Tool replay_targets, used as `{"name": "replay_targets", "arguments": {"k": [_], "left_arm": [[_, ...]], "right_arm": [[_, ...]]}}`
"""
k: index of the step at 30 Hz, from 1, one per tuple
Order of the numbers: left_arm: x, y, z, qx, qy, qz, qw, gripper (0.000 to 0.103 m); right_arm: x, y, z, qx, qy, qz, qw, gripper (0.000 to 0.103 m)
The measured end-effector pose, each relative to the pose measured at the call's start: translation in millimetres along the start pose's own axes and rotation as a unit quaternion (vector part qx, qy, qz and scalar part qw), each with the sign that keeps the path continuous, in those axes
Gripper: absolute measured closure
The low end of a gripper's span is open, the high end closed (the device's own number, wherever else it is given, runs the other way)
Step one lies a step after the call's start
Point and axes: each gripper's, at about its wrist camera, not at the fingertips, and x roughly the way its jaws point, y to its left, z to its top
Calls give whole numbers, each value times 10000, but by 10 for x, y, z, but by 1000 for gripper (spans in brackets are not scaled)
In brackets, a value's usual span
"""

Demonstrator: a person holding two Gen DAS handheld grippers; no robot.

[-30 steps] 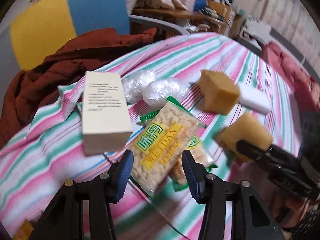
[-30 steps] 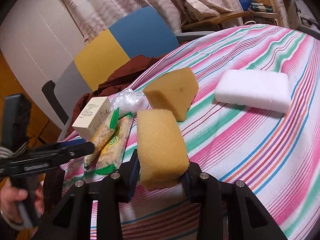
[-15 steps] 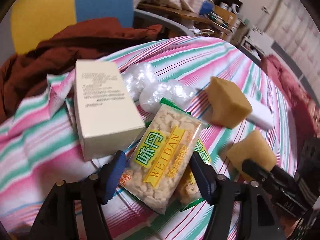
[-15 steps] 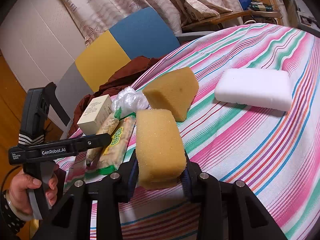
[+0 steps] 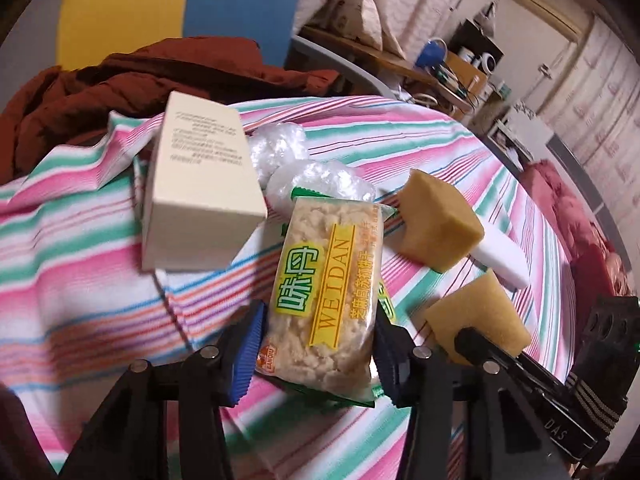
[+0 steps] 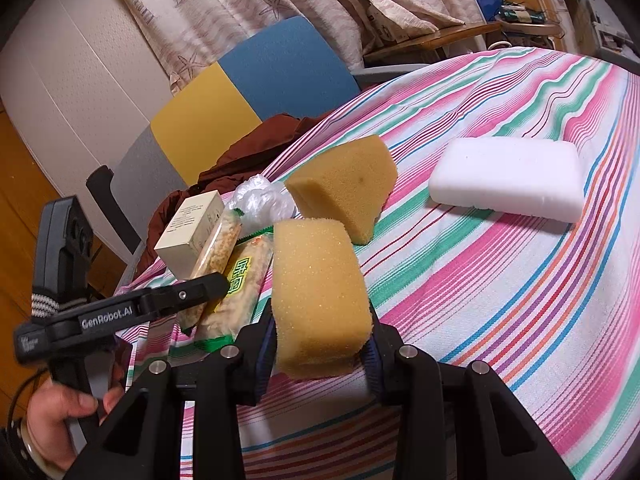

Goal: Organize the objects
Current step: 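Grasp a WEIDAN snack packet with the left gripper, then carry the WEIDAN packet and yellow sponge into the gold tray and release both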

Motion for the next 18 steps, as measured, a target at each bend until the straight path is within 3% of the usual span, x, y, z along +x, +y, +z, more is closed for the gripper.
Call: {"name": "replay_targets", "arguments": {"k": [7,18], "left_arm": [[-155,-60,-256,-353,-89,45,9993,54],[-562,-158,-571,-865,-445,-514,9939,55]], "right_arm": [[0,-5,-4,4,-4,6,10000,66],[-60,-9,2,22,-103,-54,9999,66]]}}
